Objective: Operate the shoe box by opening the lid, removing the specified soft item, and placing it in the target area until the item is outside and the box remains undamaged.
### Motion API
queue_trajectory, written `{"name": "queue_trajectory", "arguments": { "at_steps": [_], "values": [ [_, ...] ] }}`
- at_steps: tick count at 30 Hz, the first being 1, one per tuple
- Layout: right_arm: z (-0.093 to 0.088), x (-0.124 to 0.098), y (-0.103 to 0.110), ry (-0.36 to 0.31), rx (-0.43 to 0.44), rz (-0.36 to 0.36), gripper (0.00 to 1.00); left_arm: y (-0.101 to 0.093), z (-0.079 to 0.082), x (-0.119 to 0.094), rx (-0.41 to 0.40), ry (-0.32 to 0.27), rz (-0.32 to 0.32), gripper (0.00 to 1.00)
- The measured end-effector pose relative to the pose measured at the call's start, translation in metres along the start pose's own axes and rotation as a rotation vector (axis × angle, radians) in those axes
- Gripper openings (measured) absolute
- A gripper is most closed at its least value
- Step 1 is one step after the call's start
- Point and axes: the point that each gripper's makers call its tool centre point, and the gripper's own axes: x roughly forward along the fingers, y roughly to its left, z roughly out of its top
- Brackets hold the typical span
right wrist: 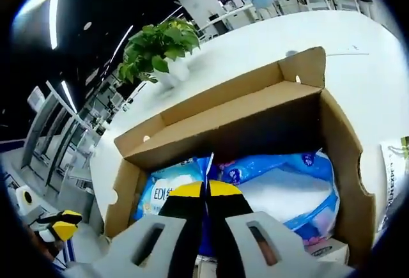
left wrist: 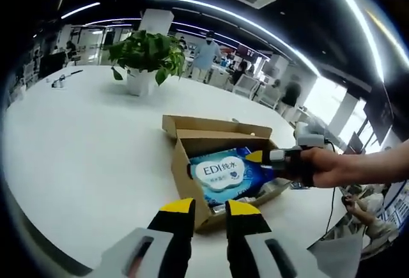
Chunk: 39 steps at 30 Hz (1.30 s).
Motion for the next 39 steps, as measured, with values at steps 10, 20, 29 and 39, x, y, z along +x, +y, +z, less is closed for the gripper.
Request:
{"name": "queue_trajectory", "arguments": {
  "at_steps": [10, 20, 29, 39],
  "values": [
    [0.004, -0.021, 0.004, -0.082, 0.092, 0.013, 0.0, -0.024, -0.001, 0.009, 0.014, 0.008, -0.019, 0.19],
    [0.018, -0.041, -0.006, -0.131, 0.129, 0.007, 0.0, -0.037, 0.002, 0.027, 0.04, 0.025, -0.052, 0.19],
    [0.024, -0.064, -0.019, -0.175, 0.197, -0.004, 0.0, -0.052, 0.007, 0.046, 0.04, 0.037, -0.078, 0.19],
    [0.027, -0.078, -0.027, -0.207, 0.216, -0.002, 0.0, -0.051, 0.002, 0.081, 0.065, 0.11, -0.102, 0.2]
  ]
}}
